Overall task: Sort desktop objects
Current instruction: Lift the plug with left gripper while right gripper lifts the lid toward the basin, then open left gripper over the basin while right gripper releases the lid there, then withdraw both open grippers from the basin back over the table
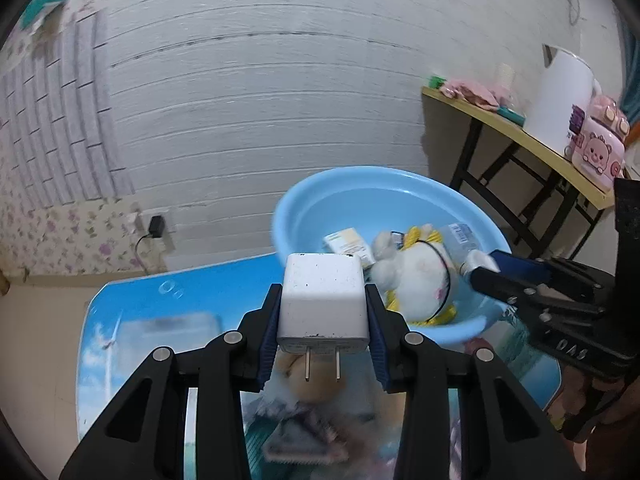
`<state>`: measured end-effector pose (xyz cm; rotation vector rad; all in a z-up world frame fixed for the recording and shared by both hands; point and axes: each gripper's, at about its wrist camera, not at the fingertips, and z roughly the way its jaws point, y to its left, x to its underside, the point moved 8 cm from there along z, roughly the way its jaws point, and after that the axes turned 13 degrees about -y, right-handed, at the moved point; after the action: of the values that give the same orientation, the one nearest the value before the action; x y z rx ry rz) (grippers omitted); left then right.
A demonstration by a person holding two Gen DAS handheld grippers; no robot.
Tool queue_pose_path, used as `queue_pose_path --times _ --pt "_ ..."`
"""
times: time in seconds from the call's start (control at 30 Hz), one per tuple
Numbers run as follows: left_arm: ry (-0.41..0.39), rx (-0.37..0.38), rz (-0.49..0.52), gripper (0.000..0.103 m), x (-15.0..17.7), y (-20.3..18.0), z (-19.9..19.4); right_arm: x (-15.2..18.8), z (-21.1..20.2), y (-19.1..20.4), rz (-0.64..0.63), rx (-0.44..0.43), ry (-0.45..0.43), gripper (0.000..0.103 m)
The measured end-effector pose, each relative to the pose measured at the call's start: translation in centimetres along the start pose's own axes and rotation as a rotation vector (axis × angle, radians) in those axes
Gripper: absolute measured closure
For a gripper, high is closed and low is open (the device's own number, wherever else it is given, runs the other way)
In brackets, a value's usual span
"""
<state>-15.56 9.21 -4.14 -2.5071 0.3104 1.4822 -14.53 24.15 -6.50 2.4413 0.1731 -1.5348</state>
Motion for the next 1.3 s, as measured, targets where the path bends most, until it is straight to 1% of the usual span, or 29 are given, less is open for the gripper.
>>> queue_pose_path --times 0.3,0.4,0.43,0.5,0.57,0.7,0.8,0.87,0.9,0.93,0.97,1.0,1.03,1.07,1.2,1.27,1.3 --pt "0.03 0.039 0.057 0.065 -0.6 -2.6 4.5 -0.6 2.2 -2.4 0.032 0.012 -0.003 0.067" --pt "0.024 0.046 0.079 0.065 -0.7 -3.2 5.2 -0.6 2.6 -2.8 0.039 0.014 -0.001 0.067" --pt "0.019 0.046 0.086 0.064 -0.8 -3.3 5.4 -0.6 2.7 -3.0 0.041 0.014 0.0 0.066" --pt "0.01 0.046 0.099 0.059 -1.1 -3.6 5.5 -0.5 3.0 -3.2 0.047 0.013 0.006 0.066" --pt "0.006 0.053 0.097 0.052 -1.3 -3.7 5.5 -0.3 3.2 -3.3 0.051 0.011 0.011 0.066" --pt "-0.003 0.04 0.109 0.052 -1.4 -3.6 5.0 -0.4 3.1 -3.1 0.049 0.003 0.01 0.066" --pt "0.004 0.029 0.096 0.051 -1.1 -3.2 4.5 -0.3 2.8 -2.6 0.033 -0.001 0.015 0.066" --pt "0.011 0.019 0.081 0.042 -0.8 -2.7 4.0 -0.4 2.4 -2.4 0.024 0.01 0.017 0.065" --pt "0.011 0.016 0.075 0.039 -0.8 -2.5 3.7 -0.4 2.3 -2.4 0.023 0.014 0.017 0.064" --pt "0.012 0.015 0.07 0.035 -0.7 -2.3 3.4 -0.4 2.1 -2.3 0.027 0.017 0.014 0.061" --pt "0.011 0.01 0.065 0.032 -0.6 -2.1 2.9 -0.5 1.7 -2.3 0.034 0.016 0.01 0.055" --pt "0.01 0.007 0.062 0.031 -0.6 -1.9 2.6 -0.6 1.4 -2.2 0.038 0.017 0.006 0.052" --pt "0.008 0.004 0.06 0.025 -0.5 -1.7 2.2 -0.7 1.0 -2.1 0.042 0.023 0.002 0.05" --pt "0.006 -0.001 0.056 0.02 -0.4 -1.5 1.7 -0.7 0.8 -2.1 0.043 0.027 0.002 0.05" --pt "0.011 -0.016 0.051 0.014 0.0 -1.0 0.2 -0.4 -0.2 -1.7 0.039 0.045 0.017 0.05" --pt "0.012 -0.027 0.045 0.007 0.4 -0.5 -0.7 -0.3 -1.0 -1.1 0.036 0.048 0.023 0.05" --pt "0.013 -0.029 0.04 0.007 0.6 -0.3 -1.1 -0.2 -1.3 -0.9 0.032 0.05 0.022 0.05"
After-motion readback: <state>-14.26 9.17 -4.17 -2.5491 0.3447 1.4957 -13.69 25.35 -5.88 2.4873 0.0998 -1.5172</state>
